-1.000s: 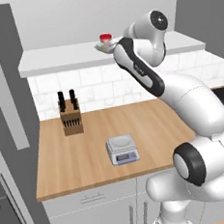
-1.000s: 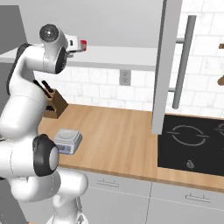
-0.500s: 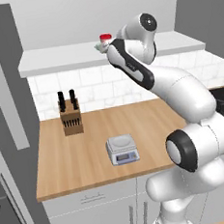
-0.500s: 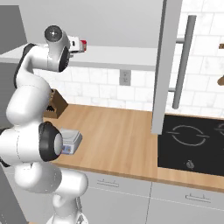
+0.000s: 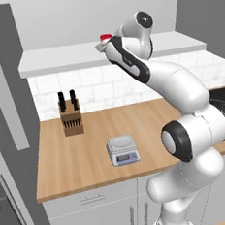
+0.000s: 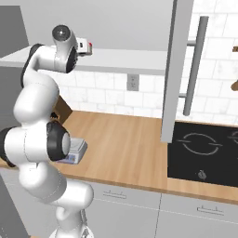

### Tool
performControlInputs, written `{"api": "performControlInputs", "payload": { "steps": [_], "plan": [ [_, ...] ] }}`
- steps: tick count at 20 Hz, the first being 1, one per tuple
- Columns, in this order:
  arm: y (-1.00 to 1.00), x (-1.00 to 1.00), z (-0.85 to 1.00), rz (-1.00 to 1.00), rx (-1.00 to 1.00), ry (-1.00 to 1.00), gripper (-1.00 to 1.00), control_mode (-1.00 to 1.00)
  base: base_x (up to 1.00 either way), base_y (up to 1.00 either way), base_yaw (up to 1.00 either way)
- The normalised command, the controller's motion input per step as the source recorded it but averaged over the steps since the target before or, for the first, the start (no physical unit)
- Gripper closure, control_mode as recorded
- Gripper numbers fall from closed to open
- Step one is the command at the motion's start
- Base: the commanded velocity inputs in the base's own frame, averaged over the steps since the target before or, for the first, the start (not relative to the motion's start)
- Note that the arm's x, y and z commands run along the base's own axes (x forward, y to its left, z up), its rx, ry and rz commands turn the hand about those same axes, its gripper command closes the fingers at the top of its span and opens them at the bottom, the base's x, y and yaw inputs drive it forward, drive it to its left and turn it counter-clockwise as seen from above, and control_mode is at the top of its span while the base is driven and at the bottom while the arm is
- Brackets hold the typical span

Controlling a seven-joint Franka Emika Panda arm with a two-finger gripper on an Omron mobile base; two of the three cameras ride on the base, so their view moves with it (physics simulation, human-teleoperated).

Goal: Pick the bar and place it on the digital scale for weighing, and close the cabinet.

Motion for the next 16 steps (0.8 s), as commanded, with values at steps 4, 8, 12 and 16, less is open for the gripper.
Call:
{"api": "performControlInputs", "payload": {
  "steps": [4,8,12,16],
  "plan": [
    [0.05,0.17,-0.22,0.00,0.00,-0.01,-1.00,-1.00,0.00,0.00,0.00],
    [0.11,0.29,-0.09,0.00,0.00,0.00,-1.00,-1.00,0.00,0.00,0.00],
    [0.09,0.34,-0.05,0.00,0.00,0.00,-1.00,-1.00,0.00,0.00,0.00],
    [0.13,0.33,-0.09,0.00,0.00,0.00,1.00,-1.00,0.00,0.00,0.00]
  ]
}}
